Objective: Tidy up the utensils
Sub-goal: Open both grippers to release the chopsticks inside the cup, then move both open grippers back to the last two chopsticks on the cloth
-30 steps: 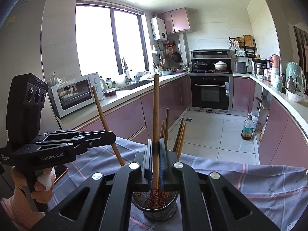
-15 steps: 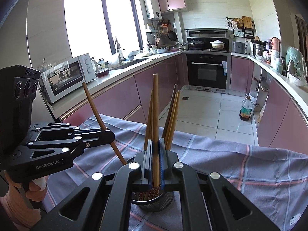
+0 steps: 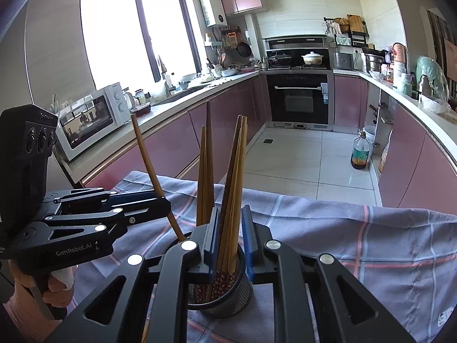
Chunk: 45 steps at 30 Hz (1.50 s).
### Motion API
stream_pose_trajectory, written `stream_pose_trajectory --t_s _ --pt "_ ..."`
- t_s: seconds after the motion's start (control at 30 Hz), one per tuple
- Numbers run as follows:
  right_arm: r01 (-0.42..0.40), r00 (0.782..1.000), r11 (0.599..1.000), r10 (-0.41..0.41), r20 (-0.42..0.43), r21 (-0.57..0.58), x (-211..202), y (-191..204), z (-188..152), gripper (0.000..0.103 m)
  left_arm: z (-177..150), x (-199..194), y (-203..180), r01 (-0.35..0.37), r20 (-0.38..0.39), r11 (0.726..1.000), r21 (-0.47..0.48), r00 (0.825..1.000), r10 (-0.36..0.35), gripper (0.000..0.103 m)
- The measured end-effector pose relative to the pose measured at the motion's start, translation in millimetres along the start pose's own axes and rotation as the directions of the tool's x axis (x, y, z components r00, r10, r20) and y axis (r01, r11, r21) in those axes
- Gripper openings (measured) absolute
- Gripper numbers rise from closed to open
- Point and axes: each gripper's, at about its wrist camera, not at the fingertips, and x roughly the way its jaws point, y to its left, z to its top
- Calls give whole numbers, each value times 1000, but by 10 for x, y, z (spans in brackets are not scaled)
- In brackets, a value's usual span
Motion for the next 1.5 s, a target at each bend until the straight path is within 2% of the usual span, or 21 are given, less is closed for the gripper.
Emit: stream_pose_trajectory --t_s 0.13,0.23,0.4,0.67,0.9,1.13,1.2,1.3,1.5 --pt "-1 1000 1000 1 3 -4 -26 -14 -31 19 -17 -46 41 7 20 1000 -8 1000 -7 30" --pt "3 1000 1000 -3 6 -15 -30 13 -50 27 -38 -68 70 7 23 1000 -15 1000 -7 30" --pt "-4 1000 999 5 16 -36 -93 102 -88 27 -155 -130 131 -14 33 1000 -27 999 15 33" --pt "-80 997 992 81 13 -95 -320 312 -261 33 -516 -332 244 -74 46 997 -22 996 75 41" --pt "-153 984 979 139 -109 -132 -182 554 -679 35 -1035 -384 461 -116 -10 992 -58 993 116 44" --pt "-189 951 976 155 -266 -105 175 703 -1098 35 -1424 -327 590 -134 -65 986 -95 990 128 47" --pt "-190 945 976 152 -290 -109 225 744 -1192 35 -1504 -318 579 -157 -71 984 -87 986 151 47" --pt "-192 939 975 151 -308 -108 254 785 -1282 35 -1580 -300 567 -141 -86 985 -103 988 132 47" --pt "-183 937 978 143 -320 -98 245 805 -1386 35 -1666 -266 489 -151 -105 983 -100 984 141 47"
